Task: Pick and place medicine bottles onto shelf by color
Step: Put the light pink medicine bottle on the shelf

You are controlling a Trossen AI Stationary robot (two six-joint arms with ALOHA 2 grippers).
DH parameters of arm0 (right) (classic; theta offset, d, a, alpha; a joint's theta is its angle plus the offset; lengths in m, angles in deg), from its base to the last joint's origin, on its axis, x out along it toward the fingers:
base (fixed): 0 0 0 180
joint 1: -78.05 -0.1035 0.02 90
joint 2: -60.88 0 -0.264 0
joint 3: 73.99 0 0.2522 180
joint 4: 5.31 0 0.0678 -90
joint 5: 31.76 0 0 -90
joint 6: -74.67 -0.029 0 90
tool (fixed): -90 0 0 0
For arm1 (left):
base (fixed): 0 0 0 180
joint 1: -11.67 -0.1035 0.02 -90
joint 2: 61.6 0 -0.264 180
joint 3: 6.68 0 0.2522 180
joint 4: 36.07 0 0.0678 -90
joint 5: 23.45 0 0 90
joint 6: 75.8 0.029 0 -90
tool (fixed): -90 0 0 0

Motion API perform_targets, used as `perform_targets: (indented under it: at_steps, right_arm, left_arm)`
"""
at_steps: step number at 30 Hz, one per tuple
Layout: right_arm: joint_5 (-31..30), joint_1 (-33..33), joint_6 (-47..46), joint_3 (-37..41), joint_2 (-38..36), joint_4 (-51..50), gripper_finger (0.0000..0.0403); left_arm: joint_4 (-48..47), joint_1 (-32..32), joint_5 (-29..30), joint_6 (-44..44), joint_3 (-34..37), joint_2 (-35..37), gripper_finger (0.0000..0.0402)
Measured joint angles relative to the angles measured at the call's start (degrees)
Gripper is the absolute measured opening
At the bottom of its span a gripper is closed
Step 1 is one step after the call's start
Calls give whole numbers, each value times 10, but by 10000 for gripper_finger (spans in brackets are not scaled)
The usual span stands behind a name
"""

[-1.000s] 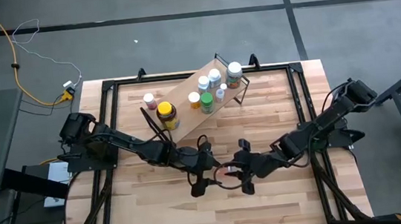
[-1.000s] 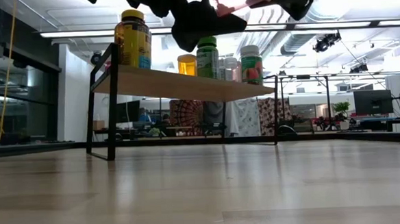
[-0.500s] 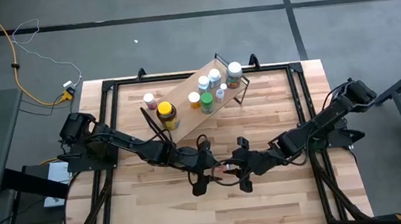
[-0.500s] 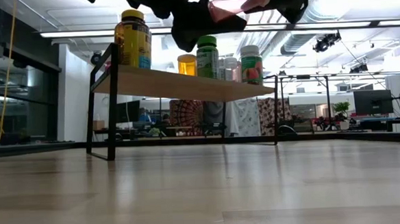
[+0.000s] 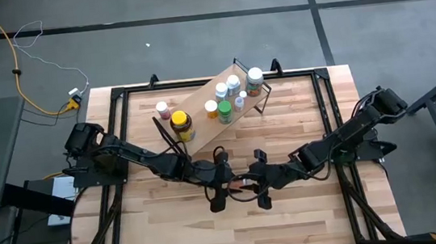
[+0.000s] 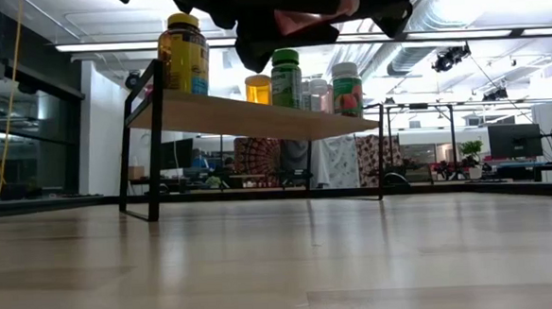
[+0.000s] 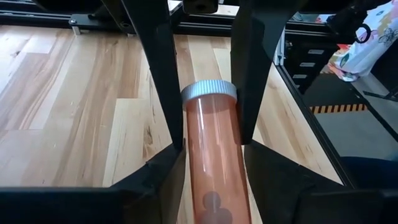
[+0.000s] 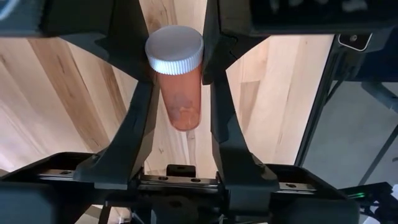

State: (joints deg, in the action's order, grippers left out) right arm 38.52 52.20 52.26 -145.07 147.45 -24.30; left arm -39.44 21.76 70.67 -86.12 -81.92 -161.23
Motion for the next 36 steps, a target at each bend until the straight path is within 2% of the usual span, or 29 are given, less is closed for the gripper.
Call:
perform_targets:
  at_steps: [16, 29, 36]
  right_arm:
    - [0, 0, 0, 0, 0, 0, 110]
    - [10, 0, -5, 0, 0, 0, 111]
    - [24, 0, -11, 0, 0, -1, 156]
  left_arm:
    - [-3, 0, 0, 9, 0, 0, 109]
    - [-3, 0, -1, 10, 0, 0, 101]
    - [-3, 0, -1, 10, 0, 0, 101]
